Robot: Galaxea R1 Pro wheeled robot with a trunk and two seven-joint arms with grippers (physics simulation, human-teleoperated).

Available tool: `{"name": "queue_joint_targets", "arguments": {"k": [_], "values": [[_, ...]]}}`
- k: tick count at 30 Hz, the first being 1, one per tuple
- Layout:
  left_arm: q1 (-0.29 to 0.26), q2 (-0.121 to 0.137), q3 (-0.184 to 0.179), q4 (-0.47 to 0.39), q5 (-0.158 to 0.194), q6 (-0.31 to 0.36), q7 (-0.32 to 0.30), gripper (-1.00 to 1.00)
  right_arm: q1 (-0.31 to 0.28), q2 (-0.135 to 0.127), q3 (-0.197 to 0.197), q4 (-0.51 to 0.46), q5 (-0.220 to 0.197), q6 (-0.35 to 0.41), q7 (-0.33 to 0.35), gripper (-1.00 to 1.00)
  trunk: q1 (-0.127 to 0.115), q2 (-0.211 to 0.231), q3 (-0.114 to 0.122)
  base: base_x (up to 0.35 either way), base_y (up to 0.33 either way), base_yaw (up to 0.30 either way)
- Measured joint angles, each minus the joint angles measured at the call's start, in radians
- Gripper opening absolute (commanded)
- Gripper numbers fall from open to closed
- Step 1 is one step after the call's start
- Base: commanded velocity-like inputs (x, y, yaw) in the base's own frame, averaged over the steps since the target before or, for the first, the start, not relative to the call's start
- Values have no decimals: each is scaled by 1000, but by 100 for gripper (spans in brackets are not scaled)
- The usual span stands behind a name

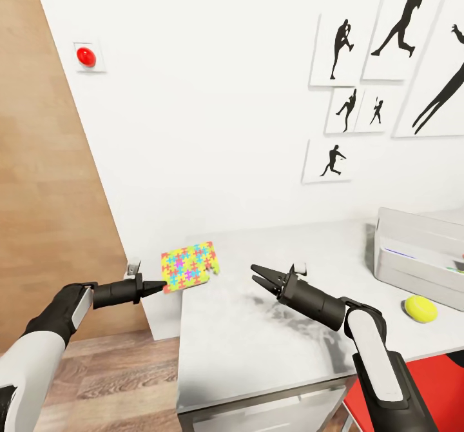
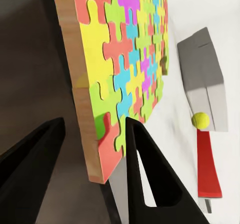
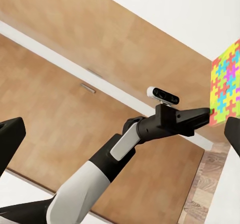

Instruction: Put all the toys in the child's room - the three board games (two on the bed and one on the table), the two jigsaw puzzles on the table, and the tennis ball on the table - inside the toy box on the table in the child's room.

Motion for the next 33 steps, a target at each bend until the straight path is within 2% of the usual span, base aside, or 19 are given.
{"name": "queue_joint_targets", "arguments": {"k": [5, 33], "values": [[0, 0, 0, 0, -1, -1, 0, -100, 0, 0, 0, 0, 0, 0, 0, 100, 0, 0, 0, 0, 0, 0], [0, 3, -5, -6, -3, 11, -3, -100, 0, 2, 2, 0, 1, 0, 0, 100, -107, 196, 88, 0, 0, 0]]}}
